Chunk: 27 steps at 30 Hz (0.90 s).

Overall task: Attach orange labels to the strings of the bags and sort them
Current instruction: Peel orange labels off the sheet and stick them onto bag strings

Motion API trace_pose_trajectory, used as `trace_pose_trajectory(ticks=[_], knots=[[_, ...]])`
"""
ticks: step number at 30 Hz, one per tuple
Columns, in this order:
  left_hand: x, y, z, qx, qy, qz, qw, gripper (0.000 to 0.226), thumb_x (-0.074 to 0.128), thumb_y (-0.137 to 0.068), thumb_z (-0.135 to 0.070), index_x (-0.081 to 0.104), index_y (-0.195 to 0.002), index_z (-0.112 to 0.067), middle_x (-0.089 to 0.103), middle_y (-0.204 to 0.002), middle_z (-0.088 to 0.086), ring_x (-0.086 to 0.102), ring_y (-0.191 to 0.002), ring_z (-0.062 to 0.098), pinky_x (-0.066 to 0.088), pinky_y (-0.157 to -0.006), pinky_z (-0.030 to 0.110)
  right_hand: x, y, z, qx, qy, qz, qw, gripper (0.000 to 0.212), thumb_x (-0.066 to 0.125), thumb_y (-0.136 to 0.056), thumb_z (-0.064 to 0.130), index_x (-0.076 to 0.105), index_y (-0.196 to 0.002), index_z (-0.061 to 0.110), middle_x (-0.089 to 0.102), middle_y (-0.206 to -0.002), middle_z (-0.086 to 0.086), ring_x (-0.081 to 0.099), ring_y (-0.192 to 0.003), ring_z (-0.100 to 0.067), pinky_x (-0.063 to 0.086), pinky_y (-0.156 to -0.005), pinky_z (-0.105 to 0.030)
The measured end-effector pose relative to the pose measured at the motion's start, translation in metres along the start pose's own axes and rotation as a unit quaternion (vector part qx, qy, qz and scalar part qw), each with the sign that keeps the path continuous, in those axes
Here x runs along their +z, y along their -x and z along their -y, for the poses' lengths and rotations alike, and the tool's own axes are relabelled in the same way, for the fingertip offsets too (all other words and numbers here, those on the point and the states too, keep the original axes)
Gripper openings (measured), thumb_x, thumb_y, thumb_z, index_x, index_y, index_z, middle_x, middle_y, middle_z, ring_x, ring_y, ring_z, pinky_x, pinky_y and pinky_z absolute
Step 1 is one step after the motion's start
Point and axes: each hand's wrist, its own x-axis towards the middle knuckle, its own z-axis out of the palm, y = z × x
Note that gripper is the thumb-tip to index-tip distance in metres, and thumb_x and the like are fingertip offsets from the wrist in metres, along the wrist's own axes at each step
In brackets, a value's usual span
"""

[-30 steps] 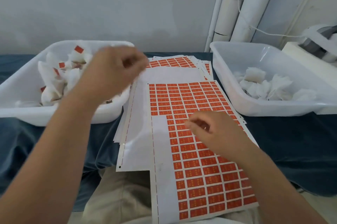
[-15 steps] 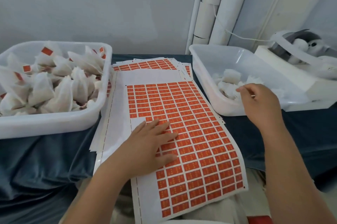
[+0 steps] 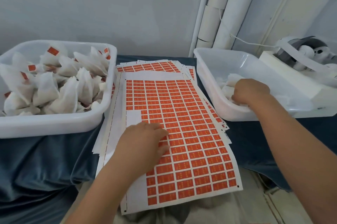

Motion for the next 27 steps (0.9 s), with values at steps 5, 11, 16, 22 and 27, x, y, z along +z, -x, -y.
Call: trace_pose_trajectory(ticks=[5, 11, 16, 22, 27], knots=[[0.011, 0.010, -0.011, -0.009, -0.003, 0.022, 1.000, 0.075, 0.037, -0.095, -0.080, 0.033, -0.159, -0.041, 0.033, -0.168, -0.018, 0.035, -0.155, 0.019, 0.029, -0.125, 0.050, -0.001, 0.007, -0.012, -0.006, 0.073, 0.044, 0.996, 0.023, 0.063, -0.082, 0.054, 0.061, -0.083, 0.030, 0.056, -0.088, 0.005, 0.055, -0.092, -0.022, 0.042, -0.079, -0.039], [0.024, -0.006, -0.001, -0.016, 0.012, -0.014, 1.000, 0.076, 0.027, -0.094, -0.083, 0.034, -0.158, -0.043, 0.029, -0.170, -0.018, 0.026, -0.159, 0.020, 0.015, -0.128, 0.052, -0.004, 0.007, -0.043, -0.051, -0.153, -0.083, 0.983, 0.032, 0.062, -0.096, 0.031, 0.067, -0.066, 0.023, 0.063, -0.075, 0.000, 0.059, -0.075, -0.025, 0.042, -0.063, -0.034], [0.038, -0.013, 0.004, -0.027, 0.027, -0.072, 0.997, 0.081, 0.017, -0.088, -0.087, 0.039, -0.153, -0.045, 0.036, -0.166, -0.020, 0.032, -0.157, 0.017, 0.005, -0.122, 0.044, -0.009, 0.044, -0.043, -0.086, -0.401, -0.311, 0.858, 0.028, 0.053, -0.093, 0.031, 0.054, -0.069, 0.019, 0.055, -0.068, 0.001, 0.051, -0.065, -0.012, 0.041, -0.064, -0.036], [0.038, -0.011, 0.002, -0.047, 0.084, -0.108, 0.990, 0.082, 0.026, -0.086, -0.088, 0.040, -0.154, -0.045, 0.040, -0.164, -0.020, 0.038, -0.153, 0.014, 0.015, -0.125, 0.045, -0.030, 0.106, -0.016, -0.152, -0.538, -0.260, 0.787, 0.018, 0.055, -0.094, 0.041, 0.067, -0.086, 0.030, 0.071, -0.091, 0.008, 0.071, -0.090, -0.019, 0.062, -0.074, -0.034], [0.010, 0.012, -0.011, -0.057, 0.297, -0.217, 0.928, 0.054, 0.044, -0.085, -0.081, 0.052, -0.133, -0.057, 0.059, -0.125, -0.041, 0.061, -0.108, -0.014, 0.054, -0.099, 0.027, -0.011, 0.160, 0.010, -0.204, -0.593, -0.075, 0.775, 0.013, 0.064, -0.097, 0.044, 0.075, -0.094, 0.037, 0.076, -0.097, 0.014, 0.074, -0.085, -0.007, 0.062, -0.068, -0.025]])
